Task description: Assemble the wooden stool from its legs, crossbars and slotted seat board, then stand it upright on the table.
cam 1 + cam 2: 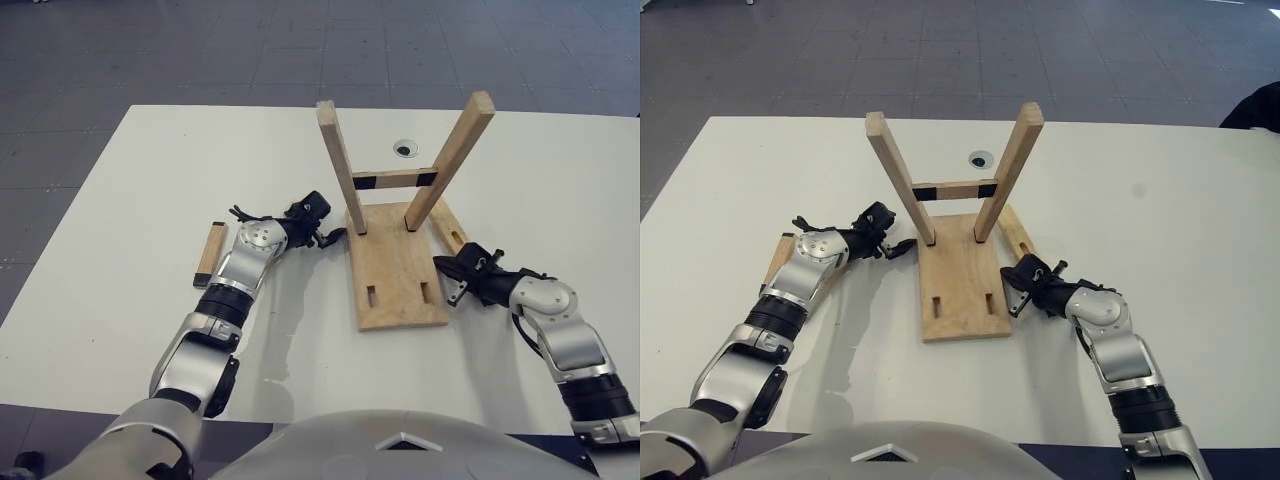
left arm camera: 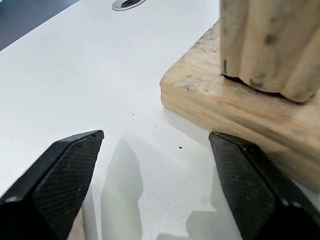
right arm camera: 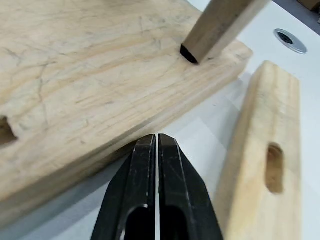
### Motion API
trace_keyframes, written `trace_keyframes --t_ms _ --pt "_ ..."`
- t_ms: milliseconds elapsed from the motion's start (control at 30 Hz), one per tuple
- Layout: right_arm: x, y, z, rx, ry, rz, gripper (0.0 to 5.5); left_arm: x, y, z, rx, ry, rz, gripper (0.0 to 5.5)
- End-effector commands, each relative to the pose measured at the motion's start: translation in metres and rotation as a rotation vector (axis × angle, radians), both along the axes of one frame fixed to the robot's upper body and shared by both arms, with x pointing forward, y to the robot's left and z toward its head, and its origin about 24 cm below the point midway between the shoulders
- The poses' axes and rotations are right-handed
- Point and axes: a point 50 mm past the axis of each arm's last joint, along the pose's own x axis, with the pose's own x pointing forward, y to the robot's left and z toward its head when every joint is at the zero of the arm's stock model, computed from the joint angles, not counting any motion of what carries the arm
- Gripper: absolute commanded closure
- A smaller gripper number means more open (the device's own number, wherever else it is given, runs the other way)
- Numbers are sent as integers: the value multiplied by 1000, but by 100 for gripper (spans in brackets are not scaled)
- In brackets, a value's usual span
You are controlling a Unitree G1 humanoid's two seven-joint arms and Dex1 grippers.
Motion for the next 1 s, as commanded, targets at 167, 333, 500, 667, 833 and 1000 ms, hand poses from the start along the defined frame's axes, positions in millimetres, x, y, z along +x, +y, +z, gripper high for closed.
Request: trace_keyframes --t_ms 167,333,500,667,833,1000 --pt "11 1 8 -18 -42 -28 540 15 29 29 -4 -141 137 158" --pt "12 1 18 -14 -94 -89 540 33 76 134 -383 -391 446 158" --pt "17 12 20 -11 -115 -108 540 47 37 235 -780 -391 363 176" --pt "20 20 22 -24 -132 -94 540 52 -30 244 -819 -172 186 223" --pt "19 23 23 -26 -137 -86 540 54 -57 212 -746 -91 161 223" --pt "18 27 22 -28 -134 -75 540 61 -54 213 -718 -157 158 223"
